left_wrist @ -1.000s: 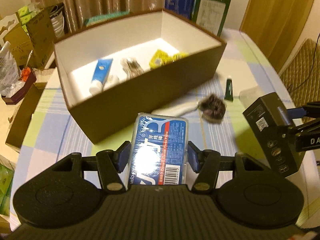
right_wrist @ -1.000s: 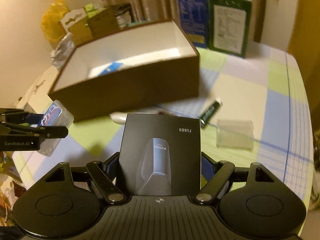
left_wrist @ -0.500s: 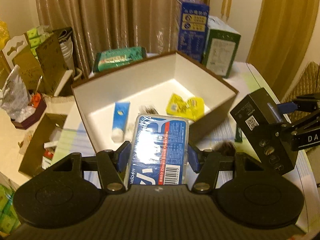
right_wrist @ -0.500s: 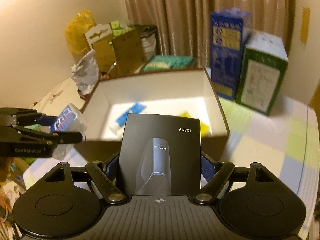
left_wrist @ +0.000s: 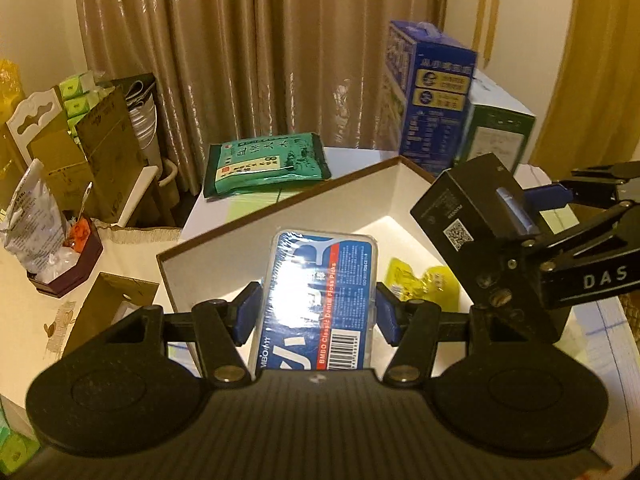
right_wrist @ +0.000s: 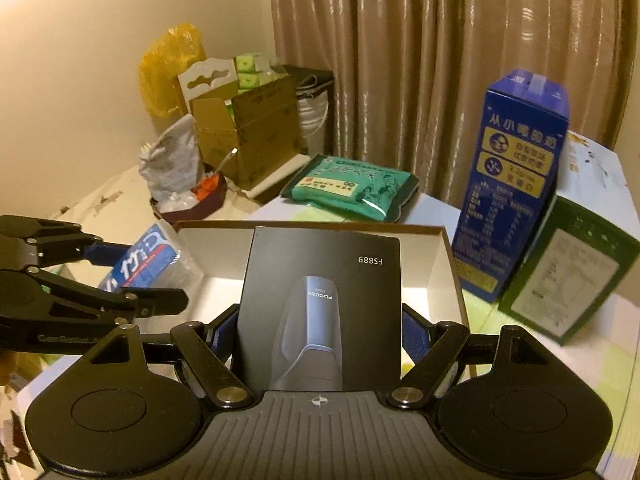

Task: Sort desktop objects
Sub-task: 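Carry the toothpick box with the left tool while the right tool carries the black box over the box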

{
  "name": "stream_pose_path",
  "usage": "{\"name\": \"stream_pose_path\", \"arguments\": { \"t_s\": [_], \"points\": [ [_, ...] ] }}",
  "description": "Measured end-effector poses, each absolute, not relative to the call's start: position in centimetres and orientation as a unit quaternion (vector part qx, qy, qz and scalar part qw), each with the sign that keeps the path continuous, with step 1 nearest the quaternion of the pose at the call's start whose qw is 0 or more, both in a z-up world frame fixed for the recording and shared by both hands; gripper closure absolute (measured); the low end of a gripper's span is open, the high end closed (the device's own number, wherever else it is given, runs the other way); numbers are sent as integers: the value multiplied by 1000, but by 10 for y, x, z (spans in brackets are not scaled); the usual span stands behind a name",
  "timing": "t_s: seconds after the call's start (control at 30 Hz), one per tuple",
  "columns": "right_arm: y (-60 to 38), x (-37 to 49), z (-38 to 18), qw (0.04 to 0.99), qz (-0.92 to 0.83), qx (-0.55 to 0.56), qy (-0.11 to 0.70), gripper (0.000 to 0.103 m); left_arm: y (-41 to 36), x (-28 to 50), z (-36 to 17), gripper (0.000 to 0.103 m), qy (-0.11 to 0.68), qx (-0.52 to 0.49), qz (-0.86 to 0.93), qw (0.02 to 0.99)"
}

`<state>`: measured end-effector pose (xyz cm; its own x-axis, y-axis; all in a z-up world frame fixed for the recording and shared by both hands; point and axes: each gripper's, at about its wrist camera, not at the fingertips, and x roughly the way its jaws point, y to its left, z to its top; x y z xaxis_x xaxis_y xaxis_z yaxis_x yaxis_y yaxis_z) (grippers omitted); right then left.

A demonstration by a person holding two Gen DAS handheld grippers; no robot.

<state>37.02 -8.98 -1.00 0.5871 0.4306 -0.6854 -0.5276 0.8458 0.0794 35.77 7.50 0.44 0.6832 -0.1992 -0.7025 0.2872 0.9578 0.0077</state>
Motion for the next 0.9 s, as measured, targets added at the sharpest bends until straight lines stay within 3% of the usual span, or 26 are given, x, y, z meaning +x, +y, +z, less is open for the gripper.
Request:
{"name": "stream_pose_path", "arguments": {
  "t_s": [0.9],
  "points": [
    [-63, 482, -103, 859, 254, -109, 431, 26, 59, 484, -95, 49, 460, 66, -112, 878]
  ]
}}
